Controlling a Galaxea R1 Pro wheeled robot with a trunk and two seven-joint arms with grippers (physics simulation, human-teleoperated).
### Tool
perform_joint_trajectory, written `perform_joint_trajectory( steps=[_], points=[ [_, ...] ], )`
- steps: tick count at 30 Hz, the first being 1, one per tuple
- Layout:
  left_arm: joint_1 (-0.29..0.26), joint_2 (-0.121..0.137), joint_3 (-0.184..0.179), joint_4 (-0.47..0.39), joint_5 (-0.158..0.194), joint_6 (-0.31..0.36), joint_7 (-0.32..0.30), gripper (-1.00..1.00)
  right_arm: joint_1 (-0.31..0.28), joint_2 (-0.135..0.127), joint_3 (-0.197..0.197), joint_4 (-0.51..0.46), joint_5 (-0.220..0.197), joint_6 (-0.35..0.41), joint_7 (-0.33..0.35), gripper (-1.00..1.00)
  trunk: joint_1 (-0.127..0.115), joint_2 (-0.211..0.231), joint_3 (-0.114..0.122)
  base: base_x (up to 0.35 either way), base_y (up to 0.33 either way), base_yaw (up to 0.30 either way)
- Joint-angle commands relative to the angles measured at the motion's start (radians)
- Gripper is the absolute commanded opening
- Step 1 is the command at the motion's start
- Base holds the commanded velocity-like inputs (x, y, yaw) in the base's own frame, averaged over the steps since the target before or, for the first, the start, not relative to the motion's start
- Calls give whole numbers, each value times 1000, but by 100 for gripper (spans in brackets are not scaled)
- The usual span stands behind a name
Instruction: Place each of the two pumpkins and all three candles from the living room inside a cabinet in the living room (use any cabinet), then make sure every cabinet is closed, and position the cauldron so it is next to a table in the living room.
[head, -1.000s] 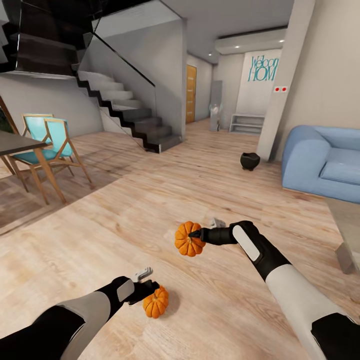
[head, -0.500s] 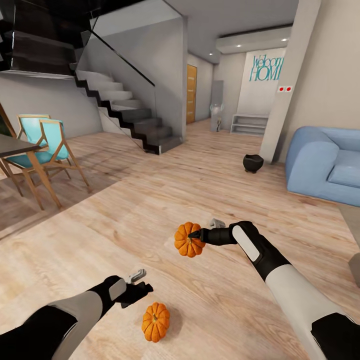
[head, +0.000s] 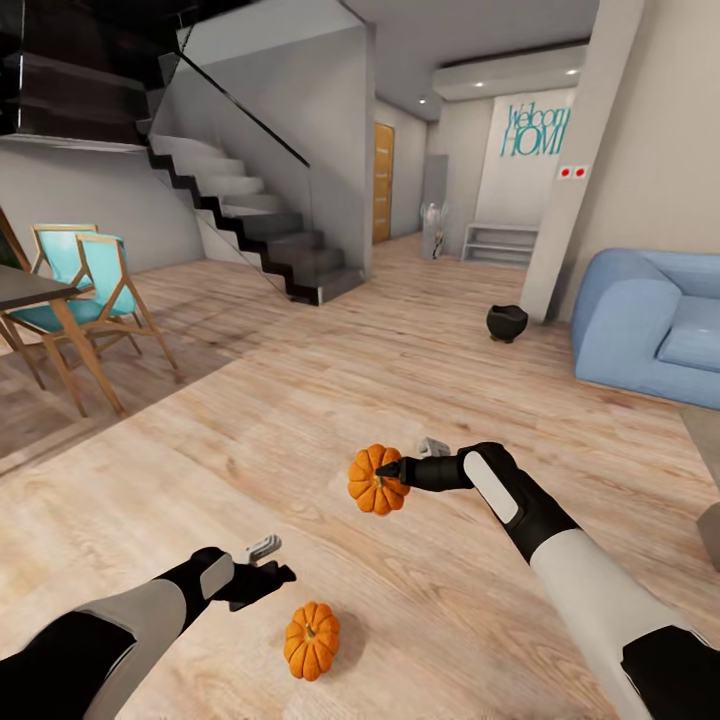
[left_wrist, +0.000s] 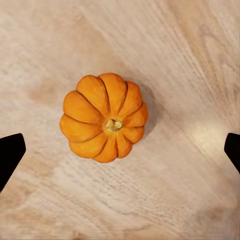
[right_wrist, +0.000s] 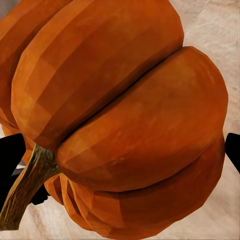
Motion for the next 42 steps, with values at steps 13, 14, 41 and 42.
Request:
perform_joint_trajectory(
  steps=[13,14,41,42],
  points=[
    [0,-5,-39,0,1,-18,-1,100,-1,0,1,0,5,-1,8,-100,6,-4,-51,0,0,0],
    [0,-5,-42,0,1,-26,-1,100,-1,0,1,0,5,-1,8,-100,6,-4,-55,0,0,0],
    [0,-35,-46,8,0,-235,-2,100,-1,0,3,-2,4,-1,14,-100,18,-10,-195,0,0,46],
    [0,-35,-46,8,0,-235,-1,100,-1,0,3,-2,4,-1,14,-100,19,-10,-201,0,0,63]
  ],
)
